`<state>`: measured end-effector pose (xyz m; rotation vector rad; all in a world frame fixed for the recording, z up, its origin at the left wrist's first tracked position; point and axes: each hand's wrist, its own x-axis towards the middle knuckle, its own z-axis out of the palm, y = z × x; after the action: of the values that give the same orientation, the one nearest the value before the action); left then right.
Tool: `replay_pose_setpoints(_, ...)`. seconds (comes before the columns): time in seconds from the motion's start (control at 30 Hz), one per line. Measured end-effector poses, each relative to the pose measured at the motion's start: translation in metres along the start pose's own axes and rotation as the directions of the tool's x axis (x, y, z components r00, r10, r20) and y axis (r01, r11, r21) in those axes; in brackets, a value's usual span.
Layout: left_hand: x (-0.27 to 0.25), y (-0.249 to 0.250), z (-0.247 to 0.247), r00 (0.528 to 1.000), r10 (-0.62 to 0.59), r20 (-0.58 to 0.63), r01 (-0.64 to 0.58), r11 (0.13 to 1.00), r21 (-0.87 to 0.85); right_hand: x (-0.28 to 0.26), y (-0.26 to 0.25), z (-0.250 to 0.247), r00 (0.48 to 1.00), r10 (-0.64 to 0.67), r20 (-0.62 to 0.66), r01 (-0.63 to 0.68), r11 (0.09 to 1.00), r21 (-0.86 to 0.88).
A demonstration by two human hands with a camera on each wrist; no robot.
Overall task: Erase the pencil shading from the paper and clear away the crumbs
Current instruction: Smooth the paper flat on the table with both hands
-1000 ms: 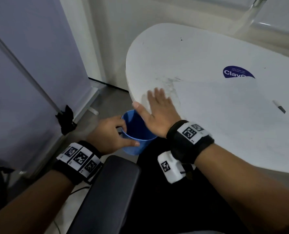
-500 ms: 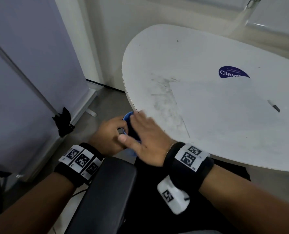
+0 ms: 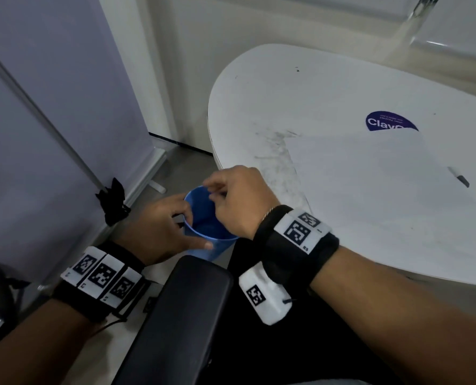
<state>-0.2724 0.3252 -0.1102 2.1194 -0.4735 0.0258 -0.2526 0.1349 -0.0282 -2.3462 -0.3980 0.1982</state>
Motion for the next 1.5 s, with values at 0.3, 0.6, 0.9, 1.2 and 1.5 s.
replay_pose_setpoints(0.3,-0.013,-0.001,-0.023,0.997,-0.075,0.028,0.076,0.997,-0.036,-0.005,-0.01,0.013,0.948,-0.136,0.289,0.181,0.974,-0.134)
replay_pose_setpoints(0.6,-0.008,-0.004,0.007,0.984,-0.181,0.007,0.181,0.984,-0.004,-0.014,0.039,0.017,0.965,0.215,0.148,-0.135,0.897,-0.42)
replay_pose_setpoints(0.9,-0.021,0.022,-0.073,0.987,-0.124,-0.103,0.136,0.983,0.123,0.004,-0.028,-0.001,0.962,-0.16,0.221,0.19,0.974,-0.122)
replay_pose_setpoints(1.2,0.085,0.094,-0.087,0.964,-0.131,-0.234,0.141,0.99,0.03,0.028,-0.005,-0.099,1.0,0.019,0.011,-0.019,1.0,0.004)
replay_pose_setpoints(1.5,0.213,0.153,0.071,0.981,-0.182,-0.063,0.193,0.942,0.274,0.06,0.111,-0.223,0.894,0.232,-0.383,-0.299,0.946,-0.126)
